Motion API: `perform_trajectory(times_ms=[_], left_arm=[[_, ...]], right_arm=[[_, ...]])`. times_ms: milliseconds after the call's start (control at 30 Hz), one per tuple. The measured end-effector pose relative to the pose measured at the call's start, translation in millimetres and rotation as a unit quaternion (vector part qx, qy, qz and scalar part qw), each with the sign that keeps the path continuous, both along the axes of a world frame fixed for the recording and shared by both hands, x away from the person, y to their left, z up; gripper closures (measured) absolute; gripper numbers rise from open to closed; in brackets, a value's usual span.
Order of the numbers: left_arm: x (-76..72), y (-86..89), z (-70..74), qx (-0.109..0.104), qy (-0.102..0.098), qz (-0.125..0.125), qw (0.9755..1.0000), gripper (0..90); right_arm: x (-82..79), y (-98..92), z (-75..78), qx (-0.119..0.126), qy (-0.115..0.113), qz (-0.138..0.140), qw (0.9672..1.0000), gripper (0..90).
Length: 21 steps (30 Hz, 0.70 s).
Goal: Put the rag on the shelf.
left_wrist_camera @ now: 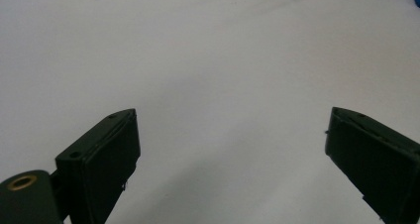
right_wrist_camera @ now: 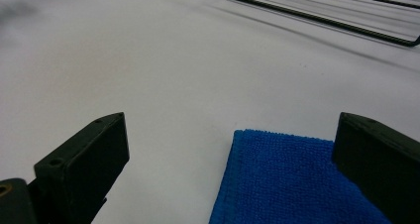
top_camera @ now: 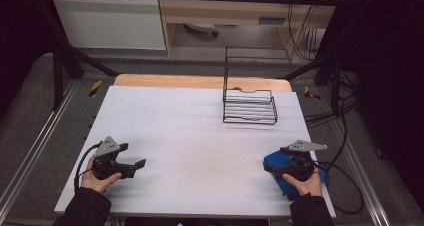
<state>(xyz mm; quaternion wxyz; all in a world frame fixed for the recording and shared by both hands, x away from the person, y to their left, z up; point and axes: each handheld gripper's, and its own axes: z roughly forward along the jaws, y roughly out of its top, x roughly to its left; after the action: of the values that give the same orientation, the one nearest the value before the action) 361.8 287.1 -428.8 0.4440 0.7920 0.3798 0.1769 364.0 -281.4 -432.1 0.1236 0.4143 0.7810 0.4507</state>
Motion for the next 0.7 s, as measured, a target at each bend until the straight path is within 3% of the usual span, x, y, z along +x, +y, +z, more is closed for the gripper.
perform_trajectory(times_ms=[367,433,567,700], left_arm=[[-0.1,1.5,-2.5,0.0,0.002,0.003,1.0,7.4],[-0.1,1.9,-3.0,-0.001,0.003,0.005,1.0,7.4],[0.0,2.0,-3.3,0.002,0.004,0.006,1.0,7.6],[0.0,1.4,-4.0,0.003,0.004,0.008,1.0,8.2]], right_arm=[[1.0,3.6,-0.3,-0.021,0.004,-0.008,0.9997,5.4],[1.7,5.9,0.2,-0.027,0.015,-0.012,0.9995,6.1],[4.5,9.9,-0.2,-0.044,0.026,-0.016,0.9986,10.8],[6.5,12.0,-2.1,-0.064,0.03,-0.016,0.9973,24.3]])
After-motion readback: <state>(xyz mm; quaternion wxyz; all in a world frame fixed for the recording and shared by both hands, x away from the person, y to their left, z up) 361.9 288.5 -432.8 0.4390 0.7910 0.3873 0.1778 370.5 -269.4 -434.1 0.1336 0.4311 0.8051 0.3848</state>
